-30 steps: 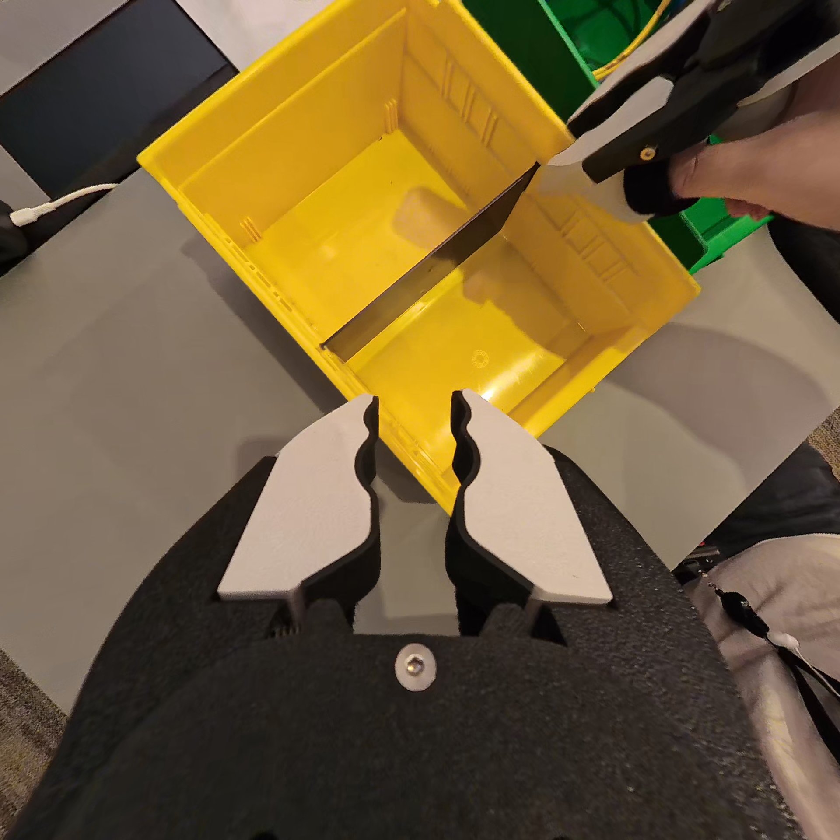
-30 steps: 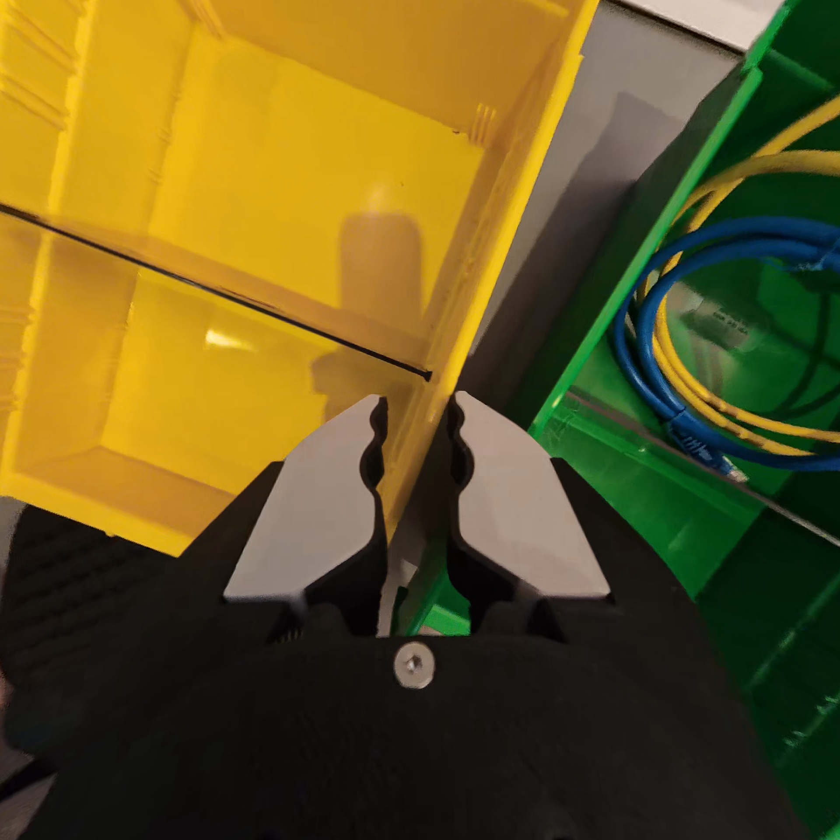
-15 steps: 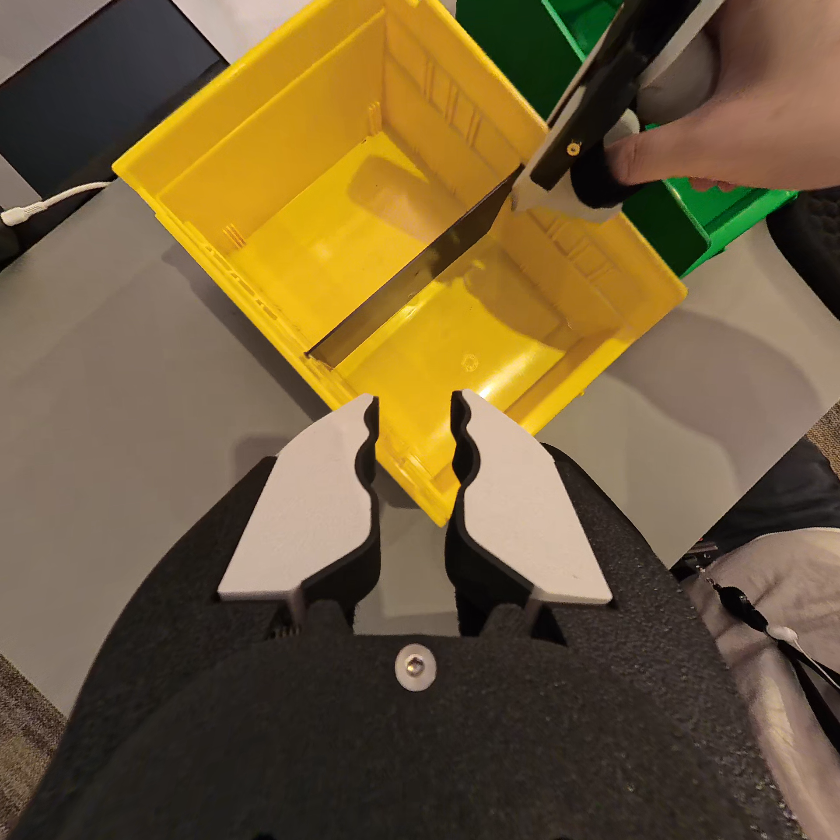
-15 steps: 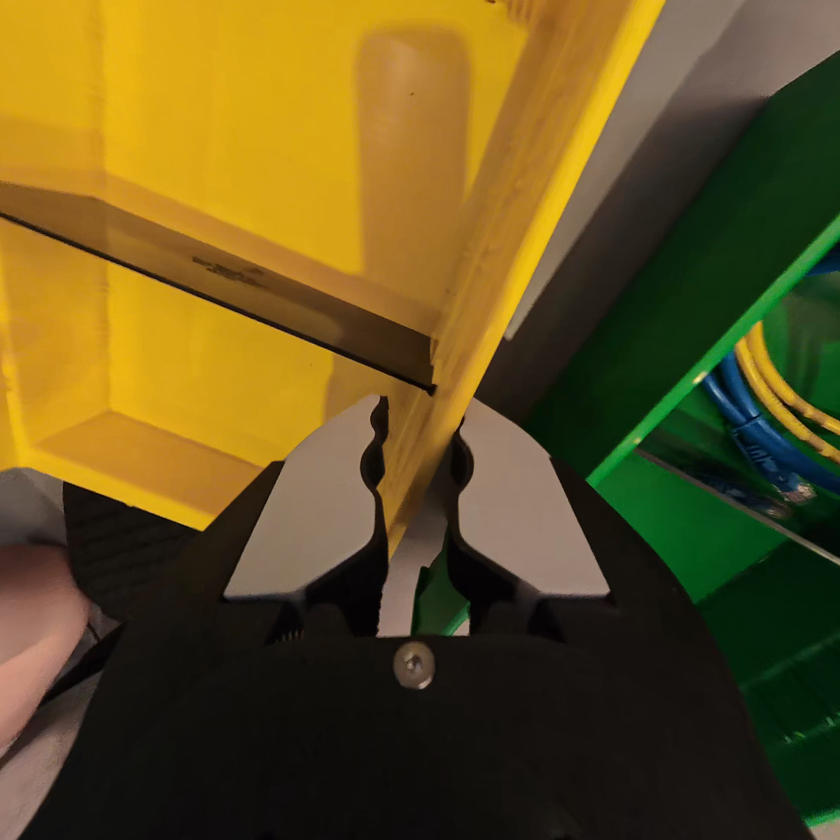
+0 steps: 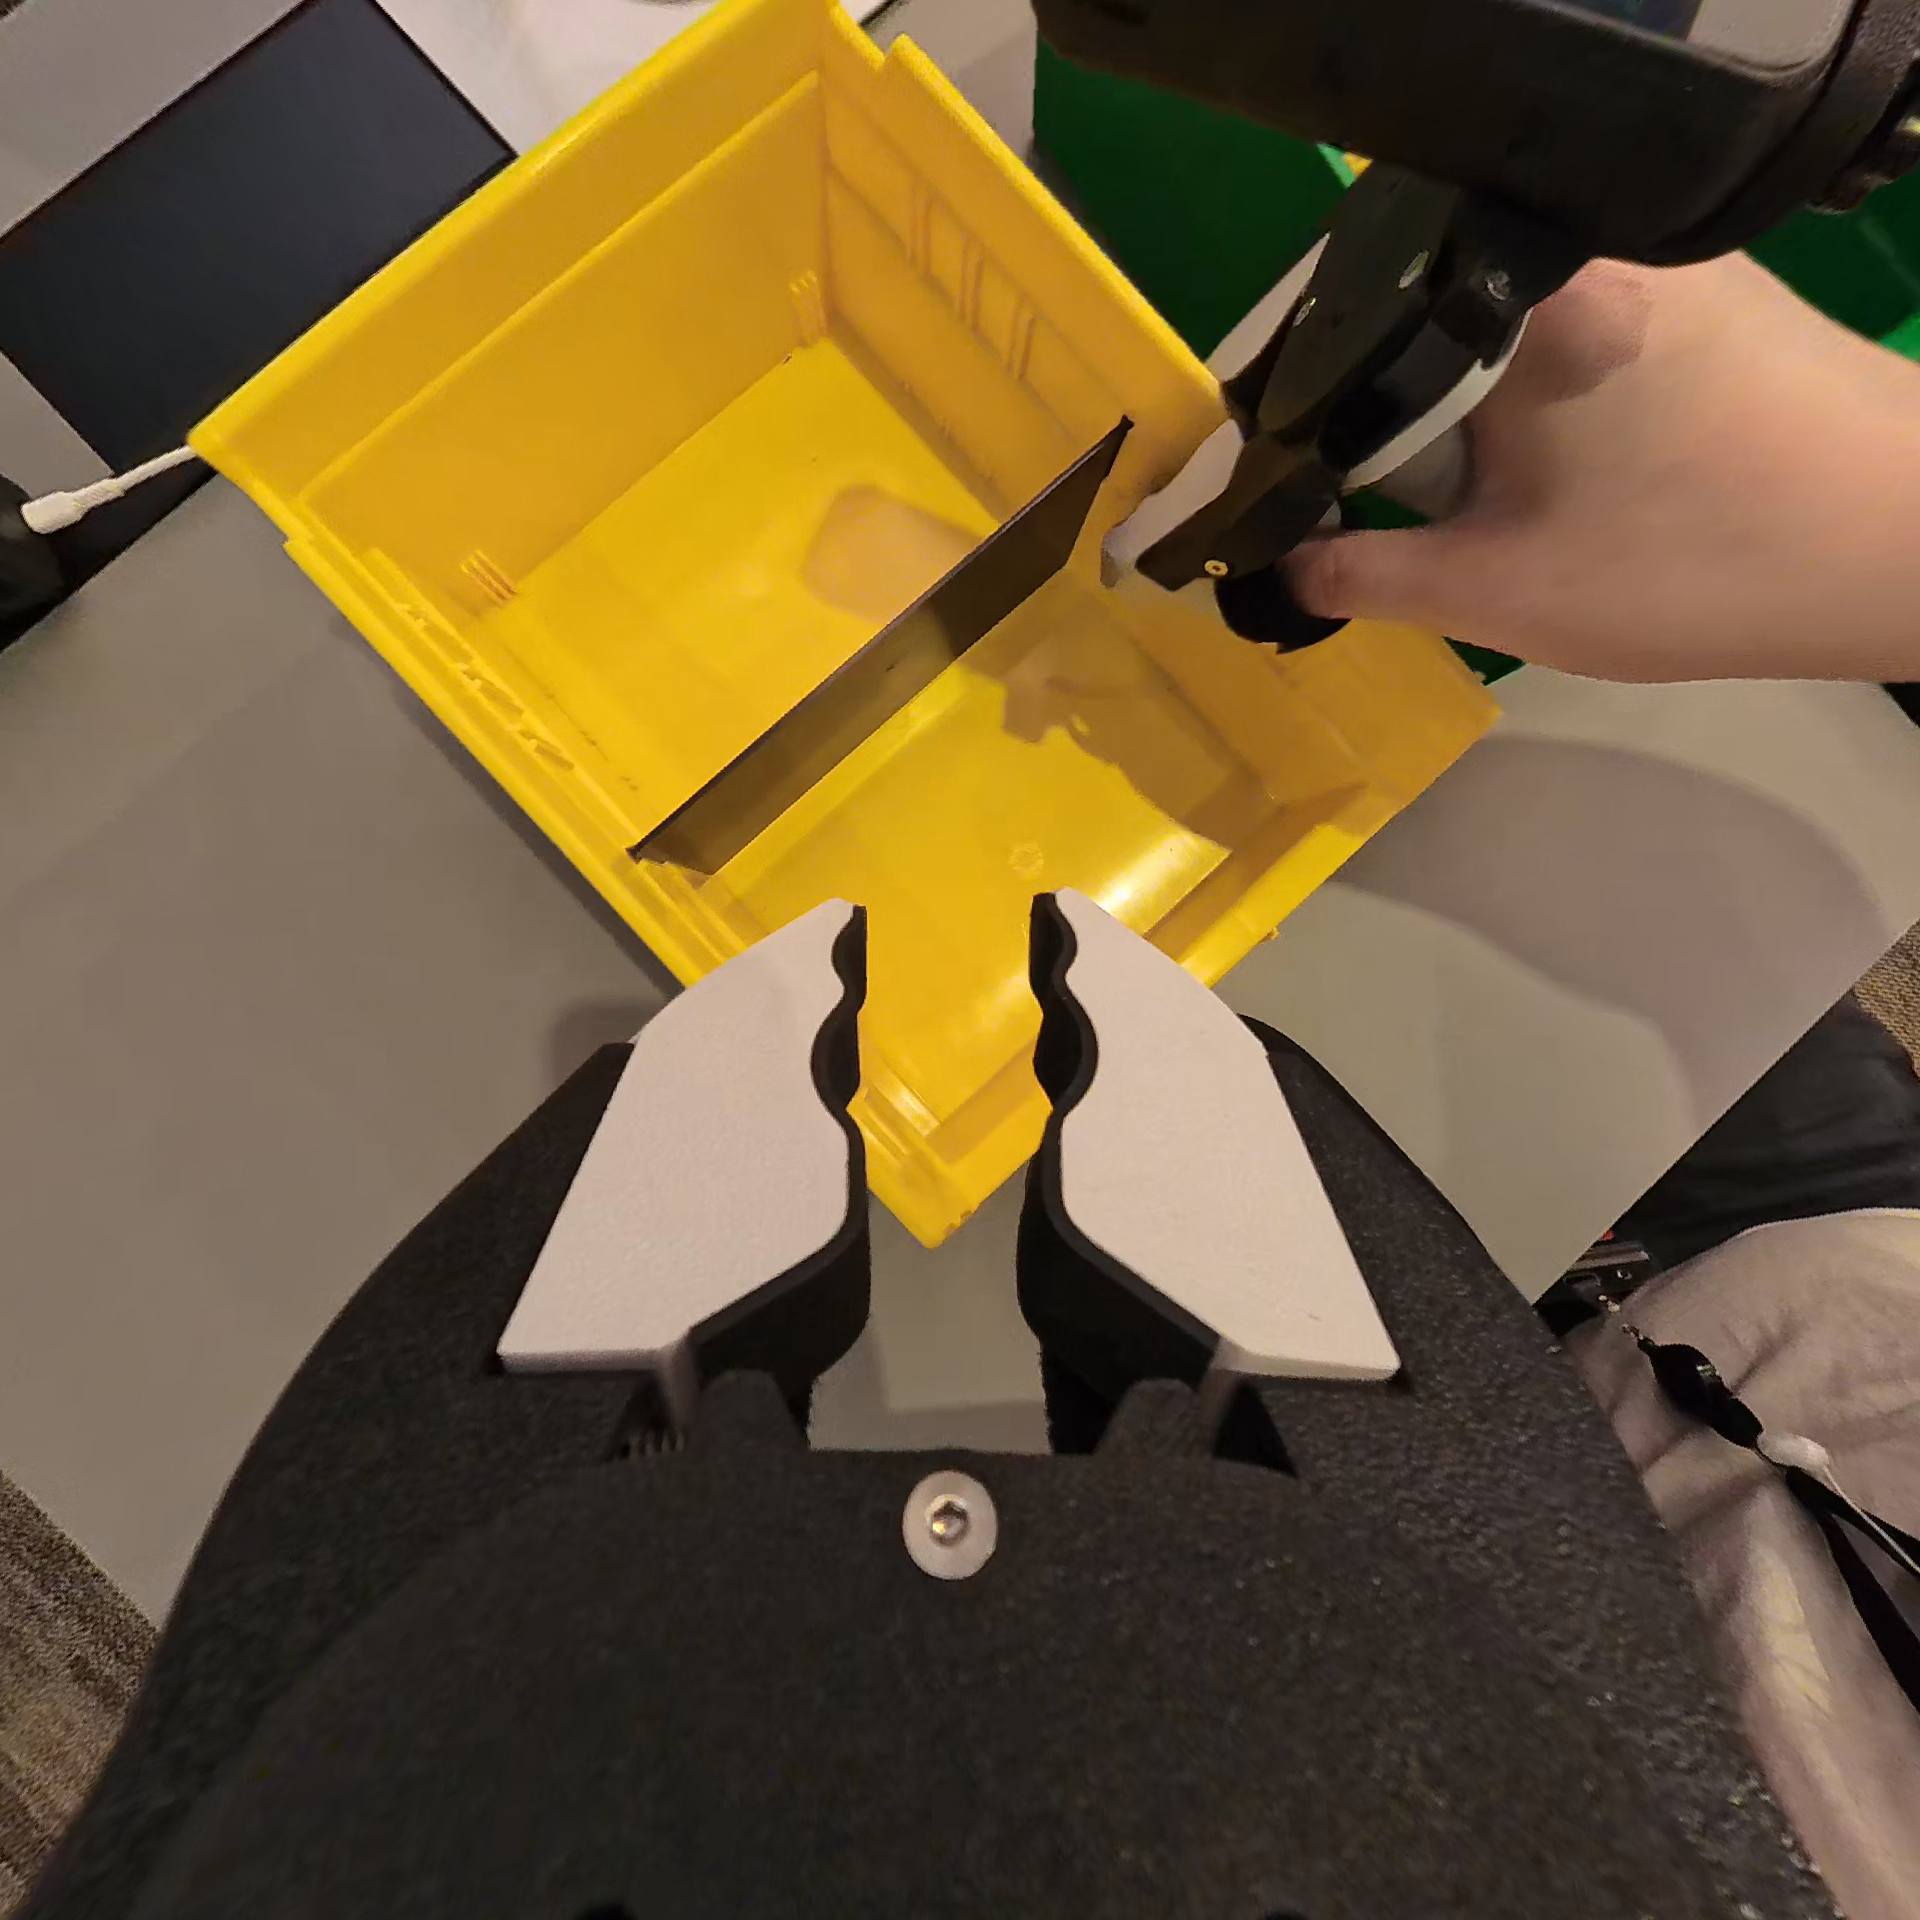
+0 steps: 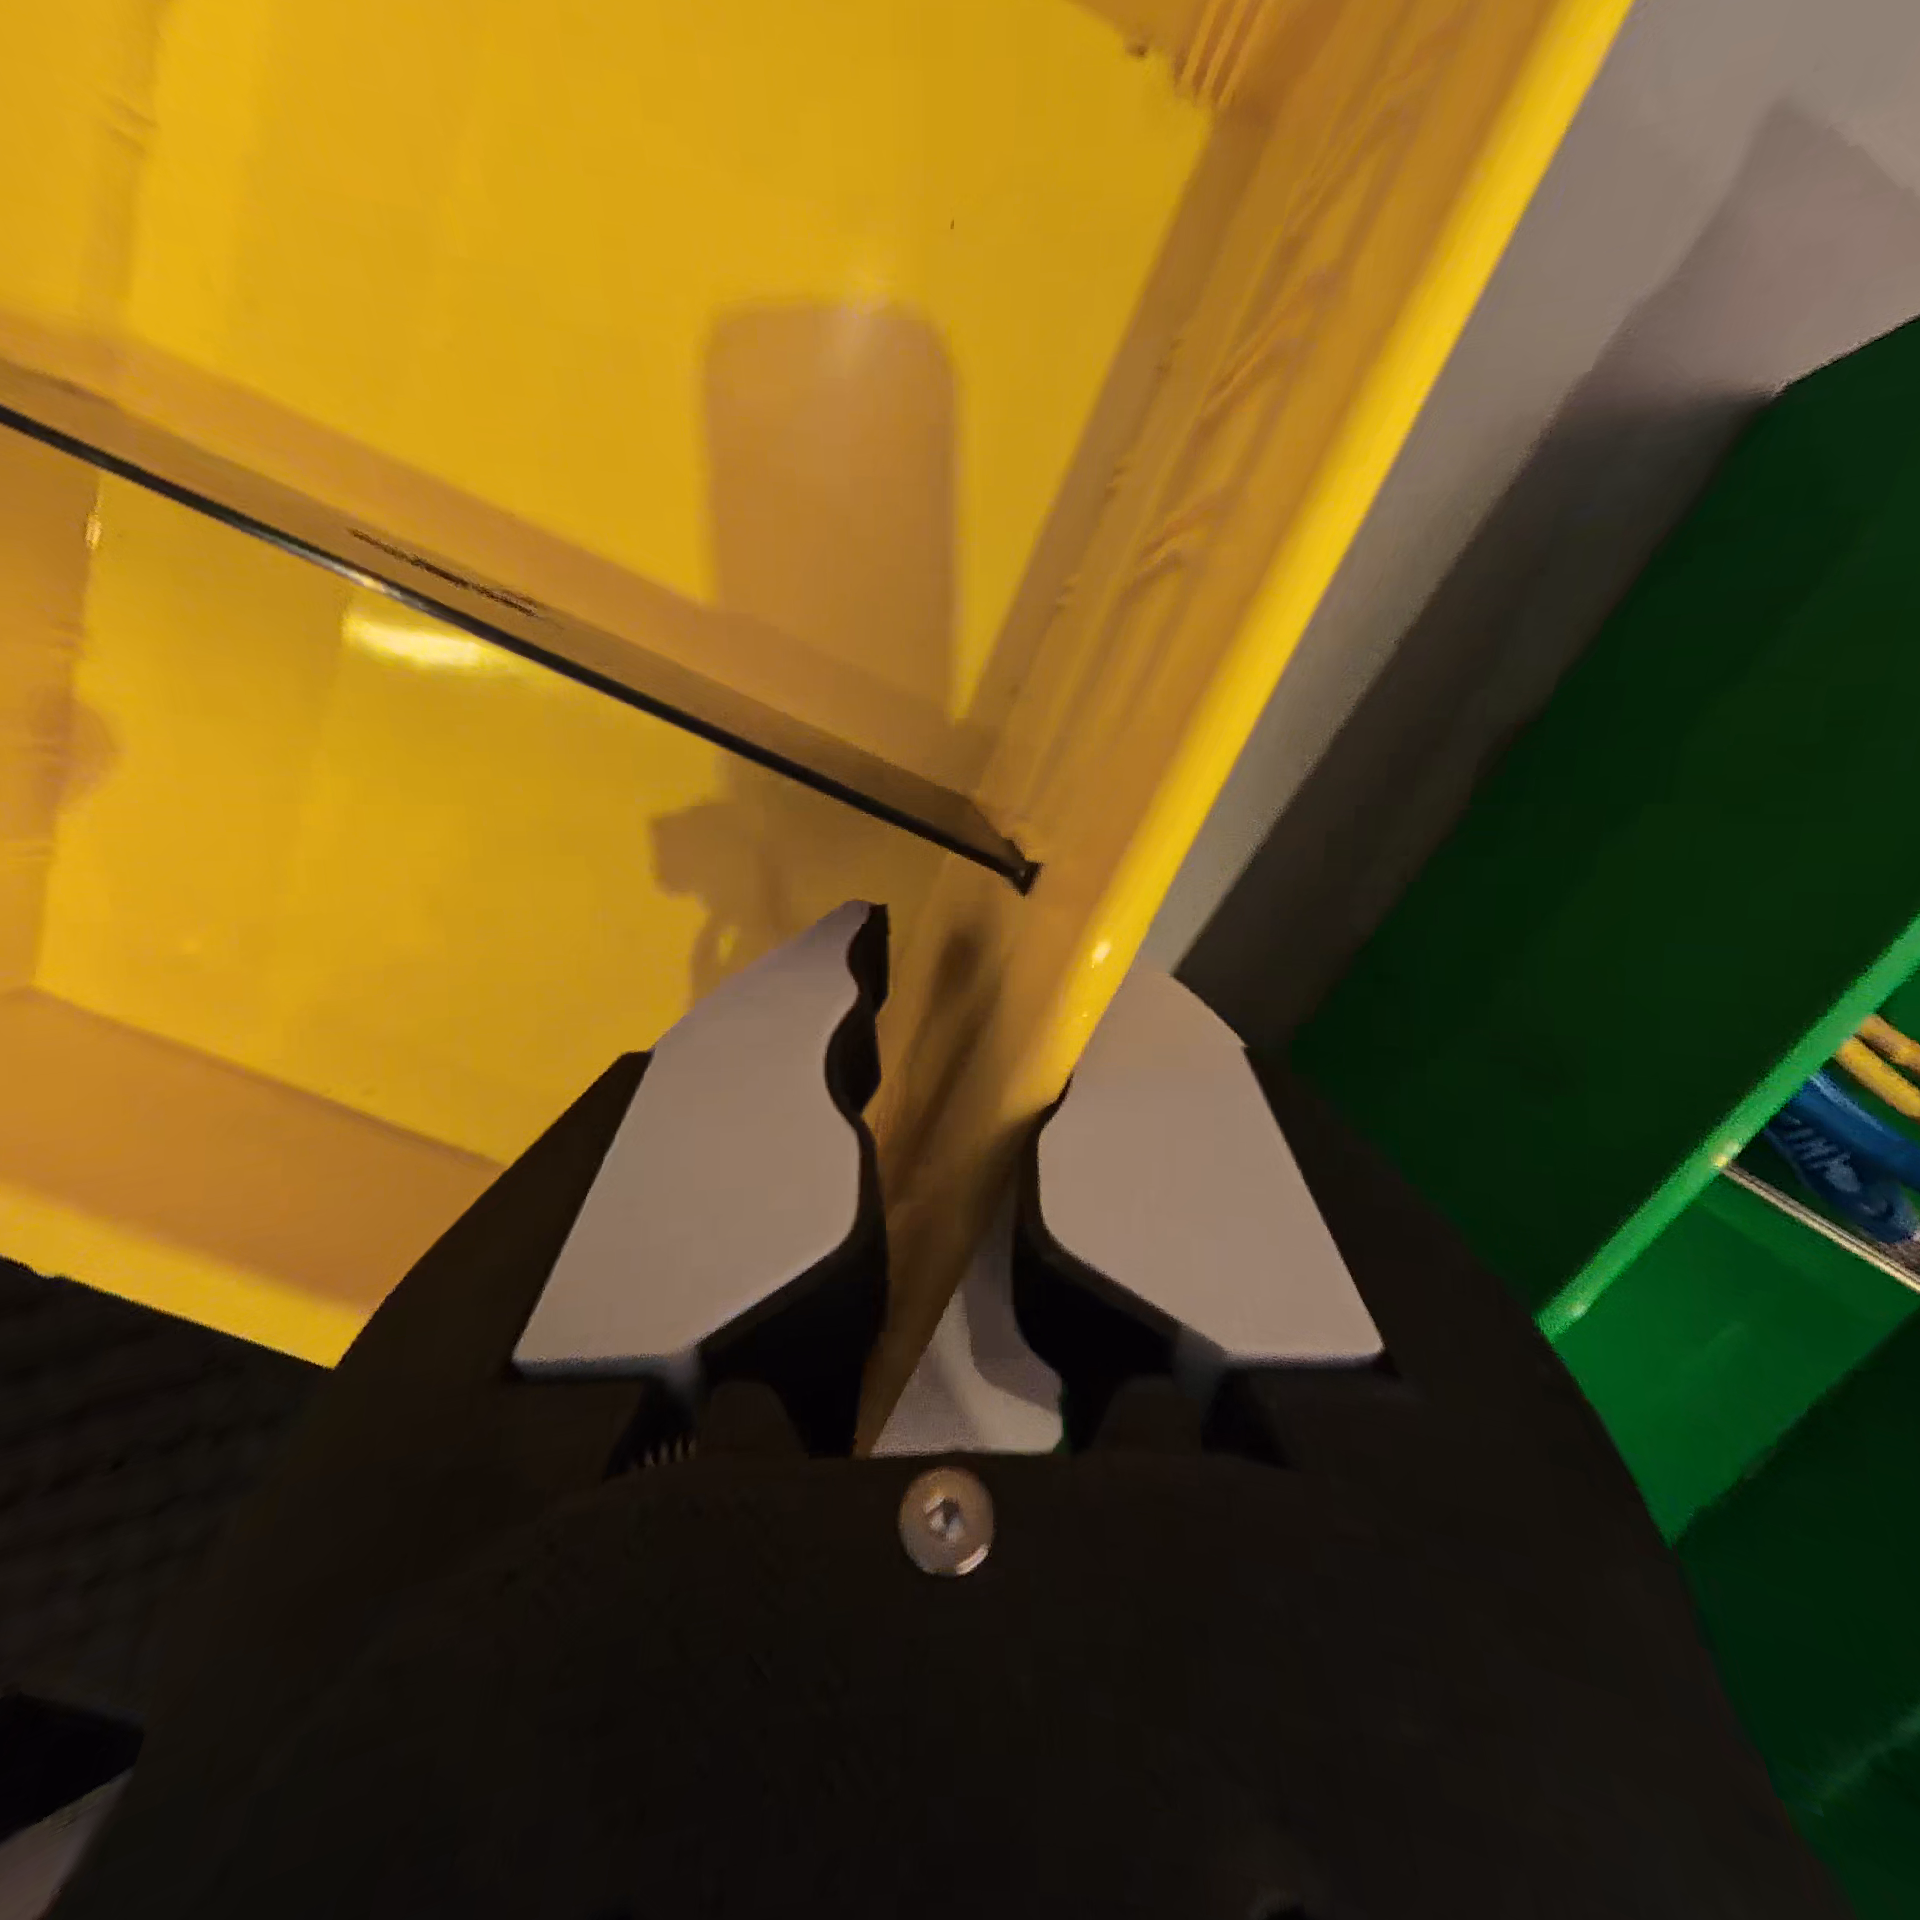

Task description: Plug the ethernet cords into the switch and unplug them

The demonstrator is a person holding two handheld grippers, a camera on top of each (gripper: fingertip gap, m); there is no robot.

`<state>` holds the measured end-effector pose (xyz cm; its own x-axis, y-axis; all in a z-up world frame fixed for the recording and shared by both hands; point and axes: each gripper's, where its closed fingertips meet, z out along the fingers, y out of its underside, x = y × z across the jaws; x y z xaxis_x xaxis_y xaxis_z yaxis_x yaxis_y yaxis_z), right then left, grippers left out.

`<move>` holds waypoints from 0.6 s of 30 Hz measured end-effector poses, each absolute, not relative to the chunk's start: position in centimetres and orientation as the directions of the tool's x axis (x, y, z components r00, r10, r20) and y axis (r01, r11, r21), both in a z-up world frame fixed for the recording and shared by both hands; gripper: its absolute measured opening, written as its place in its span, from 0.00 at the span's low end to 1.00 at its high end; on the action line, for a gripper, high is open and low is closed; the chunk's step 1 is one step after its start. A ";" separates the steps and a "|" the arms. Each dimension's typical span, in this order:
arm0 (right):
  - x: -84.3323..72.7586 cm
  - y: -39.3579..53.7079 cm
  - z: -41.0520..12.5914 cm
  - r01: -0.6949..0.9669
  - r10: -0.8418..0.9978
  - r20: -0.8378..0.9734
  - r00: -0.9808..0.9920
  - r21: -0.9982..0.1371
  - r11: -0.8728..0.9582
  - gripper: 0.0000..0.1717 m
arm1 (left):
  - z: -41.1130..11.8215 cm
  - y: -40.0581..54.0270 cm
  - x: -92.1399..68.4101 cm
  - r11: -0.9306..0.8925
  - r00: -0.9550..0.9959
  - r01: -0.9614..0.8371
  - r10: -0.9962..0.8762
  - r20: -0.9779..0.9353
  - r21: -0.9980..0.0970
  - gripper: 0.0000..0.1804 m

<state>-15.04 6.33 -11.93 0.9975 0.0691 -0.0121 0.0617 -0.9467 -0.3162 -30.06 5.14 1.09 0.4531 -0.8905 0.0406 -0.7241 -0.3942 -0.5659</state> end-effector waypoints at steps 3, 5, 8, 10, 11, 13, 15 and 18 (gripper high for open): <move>-14.7 6.5 -12.0 -0.007 0.013 -0.068 0.998 -0.292 -0.957 0.06 | 1.2 5.2 -30.2 -0.397 0.456 -0.720 -0.889 0.043 -0.569 0.16; -14.9 6.6 -12.0 -0.013 0.019 -0.116 0.993 -0.270 -0.963 0.05 | 1.3 5.1 -30.2 -0.395 0.457 -0.719 -0.889 0.040 -0.573 0.16; -15.5 6.5 -11.9 -0.043 -0.007 -0.196 0.981 -0.179 -0.983 0.05 | 1.6 5.0 -30.2 -0.386 0.456 -0.716 -0.889 0.029 -0.582 0.16; -15.5 6.8 -11.4 -0.042 -0.009 -0.200 0.980 -0.163 -0.986 0.05 | 1.9 4.9 -30.2 -0.378 0.459 -0.715 -0.888 0.013 -0.589 0.15; -15.5 7.0 -11.1 -0.037 -0.006 -0.208 0.978 -0.146 -0.989 0.05 | 2.3 4.8 -30.1 -0.369 0.461 -0.710 -0.888 0.001 -0.600 0.15; -15.5 7.4 -10.1 -0.030 0.002 -0.222 0.975 -0.139 -0.990 0.05 | 3.3 4.5 -30.0 -0.346 0.462 -0.689 -0.887 -0.017 -0.636 0.14; -15.4 8.0 -8.6 -0.028 0.012 -0.239 0.971 -0.160 -0.987 0.03 | 4.7 4.2 -29.8 -0.323 0.471 -0.655 -0.881 -0.036 -0.683 0.14; -15.1 8.5 -5.4 0.016 0.063 -0.252 0.966 -0.181 -0.983 0.04 | 7.6 3.8 -29.8 -0.284 0.511 -0.561 -0.858 -0.054 -0.778 0.19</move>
<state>-15.10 8.48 -5.36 0.9656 0.0625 -0.2523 0.0164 -0.9834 -0.1809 -29.81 3.82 7.57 0.5106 -0.8581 -0.0544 -0.5608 -0.2844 -0.7776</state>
